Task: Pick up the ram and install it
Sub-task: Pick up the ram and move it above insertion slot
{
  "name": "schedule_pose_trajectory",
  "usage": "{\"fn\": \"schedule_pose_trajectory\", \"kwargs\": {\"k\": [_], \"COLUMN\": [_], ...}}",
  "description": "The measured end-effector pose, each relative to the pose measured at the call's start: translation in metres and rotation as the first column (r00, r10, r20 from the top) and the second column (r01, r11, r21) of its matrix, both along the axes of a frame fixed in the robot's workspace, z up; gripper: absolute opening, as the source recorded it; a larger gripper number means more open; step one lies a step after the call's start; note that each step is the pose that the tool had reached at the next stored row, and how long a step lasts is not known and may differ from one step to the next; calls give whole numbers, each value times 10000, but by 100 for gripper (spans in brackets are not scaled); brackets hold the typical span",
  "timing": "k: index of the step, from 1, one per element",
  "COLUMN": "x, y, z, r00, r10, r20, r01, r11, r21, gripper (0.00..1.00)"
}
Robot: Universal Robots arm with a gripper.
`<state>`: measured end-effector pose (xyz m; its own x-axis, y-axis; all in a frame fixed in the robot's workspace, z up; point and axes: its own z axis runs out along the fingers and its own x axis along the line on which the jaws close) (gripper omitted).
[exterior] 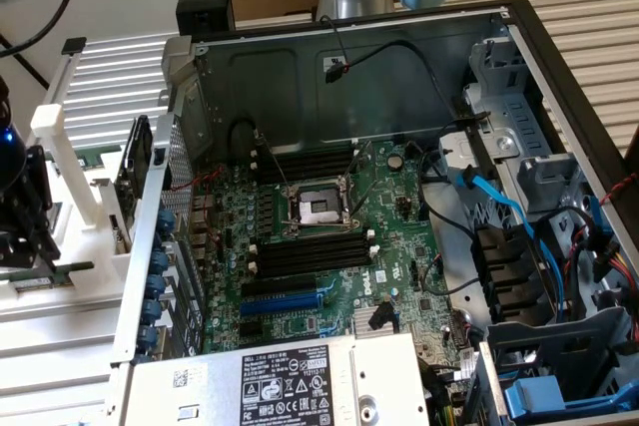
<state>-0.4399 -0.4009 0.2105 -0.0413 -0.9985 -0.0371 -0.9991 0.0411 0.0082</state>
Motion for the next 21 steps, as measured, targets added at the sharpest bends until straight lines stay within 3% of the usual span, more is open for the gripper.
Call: {"fn": "schedule_pose_trajectory", "kwargs": {"k": [3, 4, 5, 8, 12, 21], "x": [-2, -2, -2, 1, 1, 4], "y": [0, -1, -2, 0, -1, 15], "z": [-2, -11, -15, -23, -48, -78], "r00": [10000, 10000, 10000, 9999, 9997, 9996], "r10": [3, 10, 22, 126, 189, 259], "r20": [0, 2, 4, 83, 143, 148], "r01": [-3, -10, -22, -124, -187, -256], "r11": [9999, 9999, 9998, 9998, 9997, 9995], "r21": [-106, -165, -176, -177, -179, -179], "gripper": [24, 24, 24, 24, 24, 24]}}
